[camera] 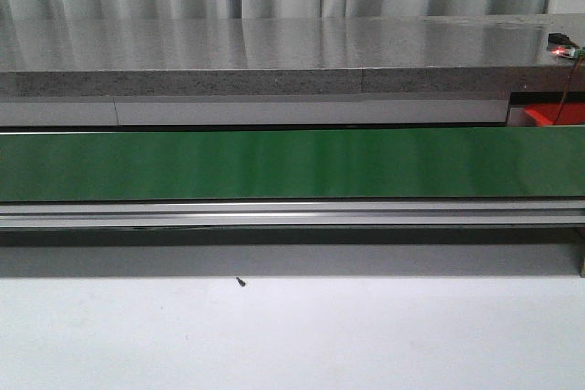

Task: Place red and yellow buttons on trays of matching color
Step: 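Grasp a yellow push button with the left gripper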

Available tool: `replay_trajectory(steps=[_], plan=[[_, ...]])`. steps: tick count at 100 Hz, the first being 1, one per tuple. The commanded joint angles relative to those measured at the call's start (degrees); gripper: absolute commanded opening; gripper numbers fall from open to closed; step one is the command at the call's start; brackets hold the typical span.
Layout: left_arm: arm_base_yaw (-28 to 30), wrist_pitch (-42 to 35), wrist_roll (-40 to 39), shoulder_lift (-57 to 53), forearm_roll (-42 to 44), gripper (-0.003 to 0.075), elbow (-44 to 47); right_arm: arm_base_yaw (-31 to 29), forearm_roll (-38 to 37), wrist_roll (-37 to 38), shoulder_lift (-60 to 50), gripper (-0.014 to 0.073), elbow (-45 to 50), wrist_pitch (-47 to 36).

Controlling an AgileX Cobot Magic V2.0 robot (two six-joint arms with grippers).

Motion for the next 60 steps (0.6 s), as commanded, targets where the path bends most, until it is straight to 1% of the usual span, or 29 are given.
replay_trajectory(steps=[1,11,22,38,60], plan=[[2.3,-4.0,-0.6,2.4,-0.6,0.0640,-1.9,-0.1,-0.7,0.0,-0.7,-0.0067,-1.1,-4.3],[5.3,-4.7,-0.6,6.5,-1.6,0.0640,-2.7,-0.1,-0.7,0.0,-0.7,-0.0067,-1.1,-4.3],[6.8,-4.7,-0.6,11.1,-1.7,0.0640,-4.8,-0.1,-0.7,0.0,-0.7,-0.0067,-1.1,-4.3],[6.8,-4.0,-0.6,15.8,-2.0,0.0640,-8.7,-0.1,-0.7,0.0,-0.7,-0.0067,-1.1,-4.3],[6.8,-2.7,-0.6,19.4,-3.1,0.0640,-12.4,-0.1,-0.7,0.0,-0.7,-0.0067,-1.1,-4.3]])
